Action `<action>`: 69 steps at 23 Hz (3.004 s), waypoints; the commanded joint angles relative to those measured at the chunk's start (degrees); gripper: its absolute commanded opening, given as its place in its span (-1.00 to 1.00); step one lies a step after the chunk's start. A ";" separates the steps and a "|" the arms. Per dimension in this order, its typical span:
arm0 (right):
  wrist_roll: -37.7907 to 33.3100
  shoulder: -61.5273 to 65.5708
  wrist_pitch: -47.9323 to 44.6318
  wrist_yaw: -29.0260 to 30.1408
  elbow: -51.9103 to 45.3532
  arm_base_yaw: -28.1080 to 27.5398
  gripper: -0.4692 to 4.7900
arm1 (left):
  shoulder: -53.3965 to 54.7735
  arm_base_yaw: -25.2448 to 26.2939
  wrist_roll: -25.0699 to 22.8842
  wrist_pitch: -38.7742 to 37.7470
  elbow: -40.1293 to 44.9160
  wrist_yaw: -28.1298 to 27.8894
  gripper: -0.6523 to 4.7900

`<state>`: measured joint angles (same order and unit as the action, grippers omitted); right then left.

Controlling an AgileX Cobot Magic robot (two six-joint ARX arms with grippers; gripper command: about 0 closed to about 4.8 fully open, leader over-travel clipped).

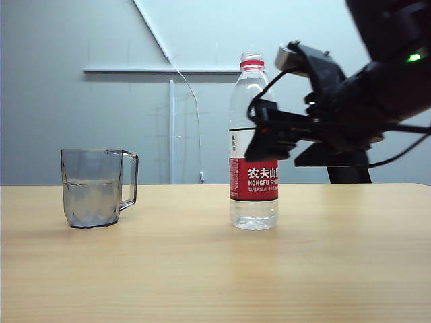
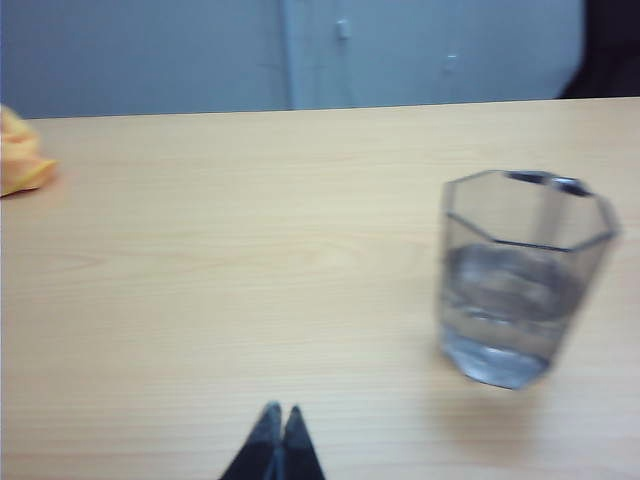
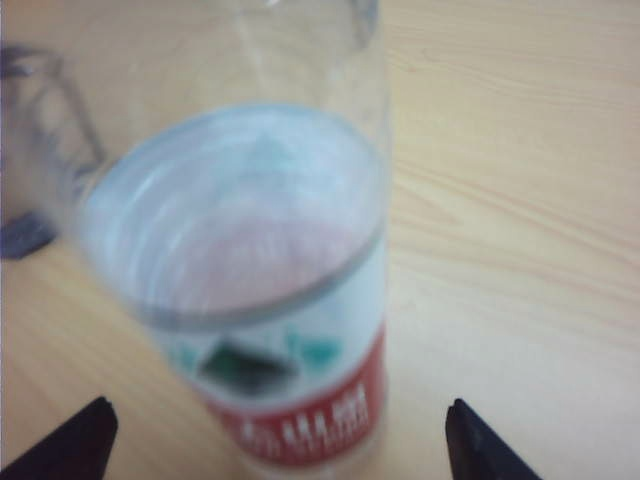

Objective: Pick up the mineral water bottle on the table and pour water into the mug until it's half full.

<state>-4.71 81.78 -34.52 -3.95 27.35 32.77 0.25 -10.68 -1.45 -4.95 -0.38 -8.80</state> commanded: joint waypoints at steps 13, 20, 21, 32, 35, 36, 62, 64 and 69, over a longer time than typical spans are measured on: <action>-5.53 -31.26 19.74 9.20 -5.22 0.04 -0.83 | 0.09 7.10 0.20 0.74 -0.13 -0.11 -0.77; -7.72 -47.54 29.29 5.66 -5.25 0.00 -0.83 | 0.09 7.10 0.17 0.74 -0.13 -0.13 -0.77; -7.72 -48.83 30.73 4.57 -5.25 0.00 -0.83 | 0.09 7.10 0.20 0.74 -0.13 -0.09 -0.77; -9.03 -65.16 45.05 -5.42 -5.33 0.00 -0.83 | 0.09 7.04 0.17 -0.57 -0.13 8.41 -0.77; -9.05 -66.77 47.65 -5.40 -5.33 0.00 -0.83 | 0.09 7.04 0.17 -0.44 -0.13 8.63 -0.77; -9.05 -66.77 47.95 -5.40 -5.33 0.00 -0.83 | 0.09 7.04 0.17 -0.28 -0.13 8.63 -0.77; -5.33 -71.97 48.48 -10.27 -6.47 -4.76 -0.83 | 0.09 7.04 0.17 0.94 -0.13 8.61 -0.77; -5.84 -76.63 46.69 -1.53 -9.20 -13.88 -0.83 | 0.09 7.06 0.17 0.94 -0.13 8.70 -0.77; -6.23 -79.82 35.82 18.82 -19.54 -36.33 -0.83 | 0.09 7.04 0.17 0.76 -0.13 8.85 -0.77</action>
<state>-10.48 2.02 5.61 13.04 8.67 -1.80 0.27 -3.68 -1.45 -4.73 -0.38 -0.16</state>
